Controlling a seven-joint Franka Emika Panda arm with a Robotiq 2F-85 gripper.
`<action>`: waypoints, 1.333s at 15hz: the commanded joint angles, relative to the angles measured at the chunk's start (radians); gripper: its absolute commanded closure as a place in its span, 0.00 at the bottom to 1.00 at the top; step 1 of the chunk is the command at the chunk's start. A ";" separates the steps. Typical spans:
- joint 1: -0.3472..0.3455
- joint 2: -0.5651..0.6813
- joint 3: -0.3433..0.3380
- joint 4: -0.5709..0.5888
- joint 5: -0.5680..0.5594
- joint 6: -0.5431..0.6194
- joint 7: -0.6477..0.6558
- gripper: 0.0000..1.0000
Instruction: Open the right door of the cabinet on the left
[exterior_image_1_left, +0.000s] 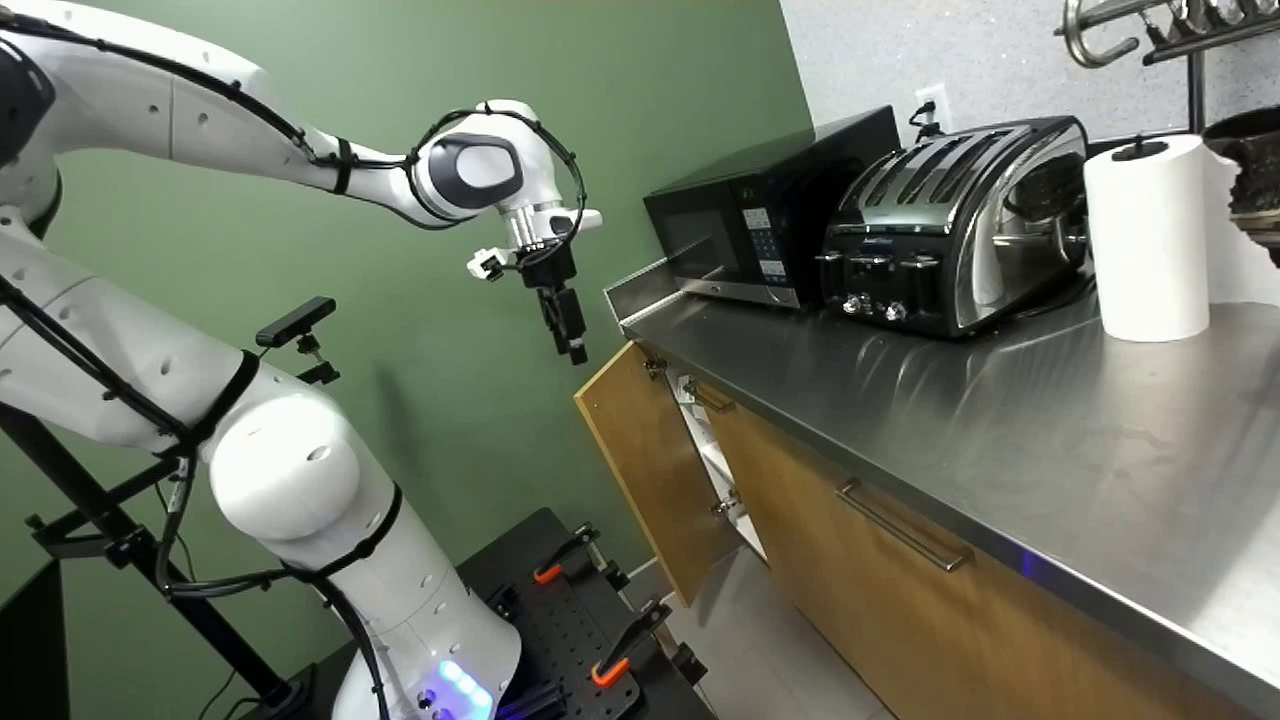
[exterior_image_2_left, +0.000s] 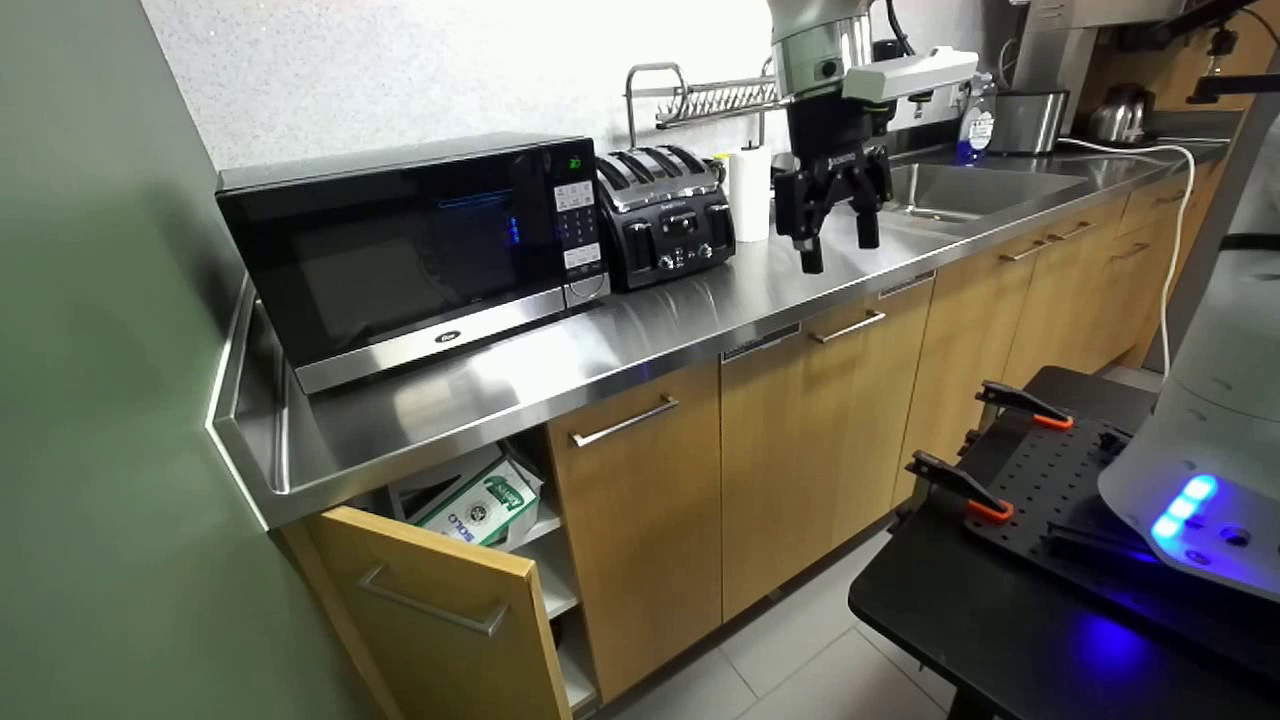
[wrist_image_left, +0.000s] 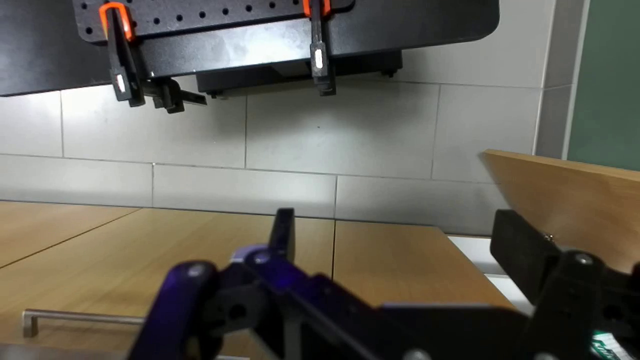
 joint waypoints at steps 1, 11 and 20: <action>0.032 0.035 0.041 -0.001 -0.051 0.066 0.001 0.00; -0.013 0.324 0.366 -0.036 -0.674 0.421 0.263 0.00; 0.112 0.409 0.252 -0.008 -0.883 0.379 0.421 0.00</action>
